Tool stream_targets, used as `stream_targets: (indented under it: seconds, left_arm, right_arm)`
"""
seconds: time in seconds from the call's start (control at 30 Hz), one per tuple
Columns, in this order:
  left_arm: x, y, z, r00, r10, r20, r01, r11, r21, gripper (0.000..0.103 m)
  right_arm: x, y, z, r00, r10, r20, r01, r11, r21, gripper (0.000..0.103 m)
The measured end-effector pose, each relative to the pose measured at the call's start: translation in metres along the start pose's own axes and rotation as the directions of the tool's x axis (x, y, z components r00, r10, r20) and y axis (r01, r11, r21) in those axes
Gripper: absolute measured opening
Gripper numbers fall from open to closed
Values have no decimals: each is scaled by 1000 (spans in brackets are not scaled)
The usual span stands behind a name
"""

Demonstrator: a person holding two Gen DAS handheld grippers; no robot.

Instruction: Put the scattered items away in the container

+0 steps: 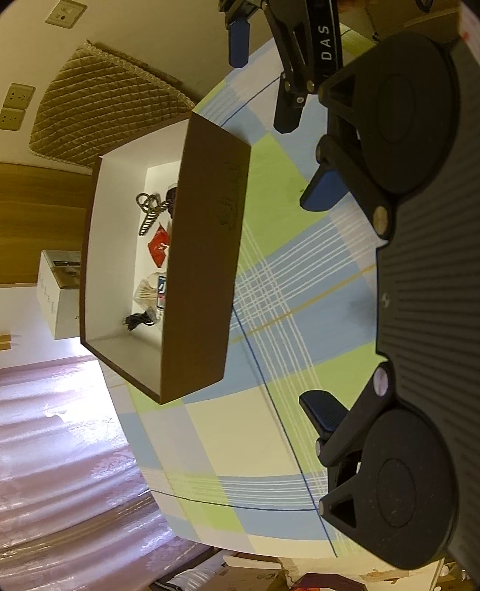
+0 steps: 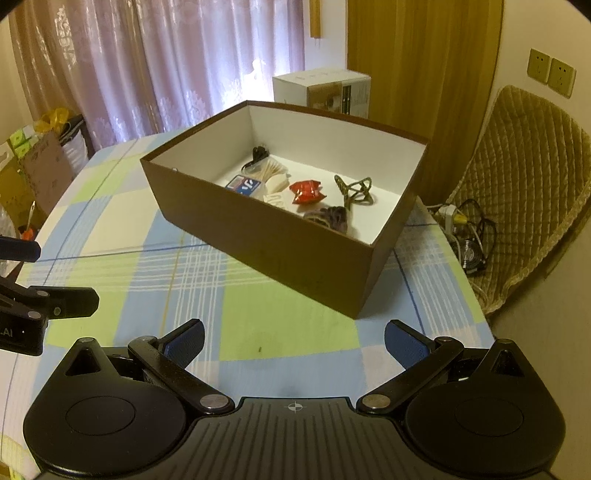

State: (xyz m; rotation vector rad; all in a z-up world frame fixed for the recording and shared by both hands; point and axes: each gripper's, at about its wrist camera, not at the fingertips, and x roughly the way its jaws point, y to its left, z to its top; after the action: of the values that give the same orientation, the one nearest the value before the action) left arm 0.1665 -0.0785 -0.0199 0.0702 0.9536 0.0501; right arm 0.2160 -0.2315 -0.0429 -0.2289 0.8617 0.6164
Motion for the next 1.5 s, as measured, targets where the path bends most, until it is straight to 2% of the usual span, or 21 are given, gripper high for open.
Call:
stream_targets:
  seconds: [0.5, 1.5]
  left_arm:
    - [6, 6, -10, 999, 7, -31, -8, 1000, -13, 102]
    - [11, -1, -12, 1000, 0, -29, 0, 1000, 13, 102]
  right_arm:
    - [4, 5, -5, 1000, 0, -28, 0, 1000, -4, 101]
    - [4, 6, -13, 999, -10, -44, 10, 1000, 7, 101]
